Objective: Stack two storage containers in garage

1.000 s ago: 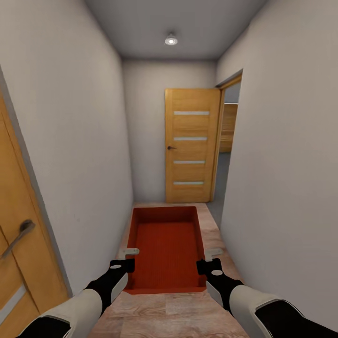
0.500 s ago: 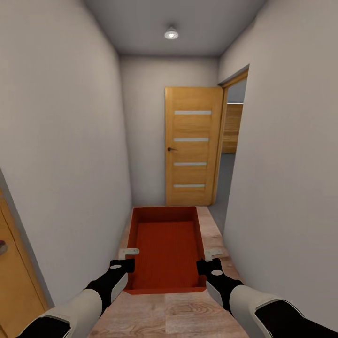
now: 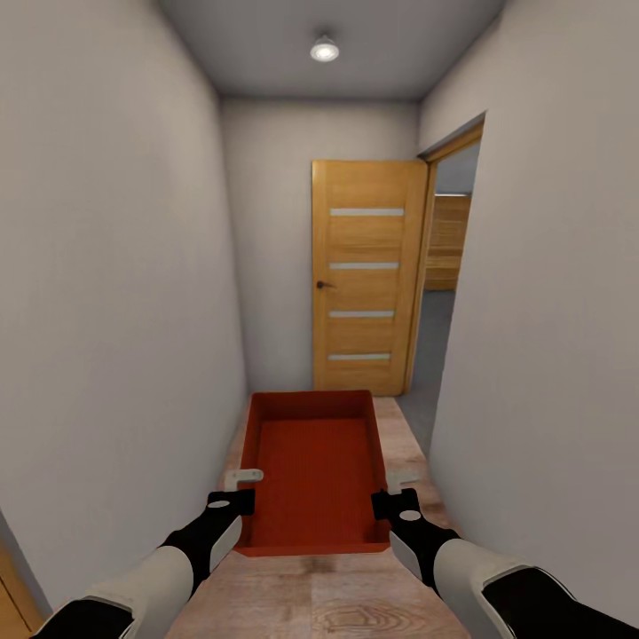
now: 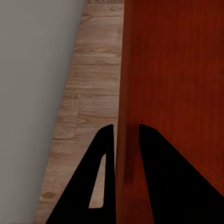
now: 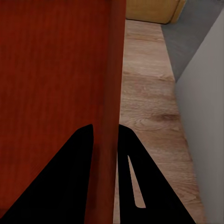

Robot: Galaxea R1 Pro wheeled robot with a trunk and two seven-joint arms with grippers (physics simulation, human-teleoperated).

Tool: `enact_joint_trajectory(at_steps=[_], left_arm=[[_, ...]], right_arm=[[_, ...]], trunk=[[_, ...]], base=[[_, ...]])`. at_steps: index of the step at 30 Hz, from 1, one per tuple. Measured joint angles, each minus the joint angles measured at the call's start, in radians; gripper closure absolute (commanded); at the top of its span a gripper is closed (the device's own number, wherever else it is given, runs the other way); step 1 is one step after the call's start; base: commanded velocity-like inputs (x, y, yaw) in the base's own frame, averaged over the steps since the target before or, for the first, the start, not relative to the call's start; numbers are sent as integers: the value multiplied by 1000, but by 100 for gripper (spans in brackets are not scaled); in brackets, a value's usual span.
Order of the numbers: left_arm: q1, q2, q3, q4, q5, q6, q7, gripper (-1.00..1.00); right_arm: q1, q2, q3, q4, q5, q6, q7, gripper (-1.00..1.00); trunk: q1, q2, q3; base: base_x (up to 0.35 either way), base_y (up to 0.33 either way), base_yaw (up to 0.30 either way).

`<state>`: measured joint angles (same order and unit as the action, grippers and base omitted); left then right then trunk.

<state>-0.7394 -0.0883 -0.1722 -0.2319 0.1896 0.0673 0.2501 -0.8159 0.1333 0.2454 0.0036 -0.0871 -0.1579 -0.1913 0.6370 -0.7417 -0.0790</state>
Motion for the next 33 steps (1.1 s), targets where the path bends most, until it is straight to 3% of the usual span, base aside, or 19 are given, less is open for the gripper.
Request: enact_joint_trajectory(at_steps=[33], left_arm=[[0, 0, 0, 0, 0, 0, 0, 100]], right_arm=[[0, 0, 0, 0, 0, 0, 0, 100]], trunk=[[0, 0, 0]], base=[[322, 0, 0]])
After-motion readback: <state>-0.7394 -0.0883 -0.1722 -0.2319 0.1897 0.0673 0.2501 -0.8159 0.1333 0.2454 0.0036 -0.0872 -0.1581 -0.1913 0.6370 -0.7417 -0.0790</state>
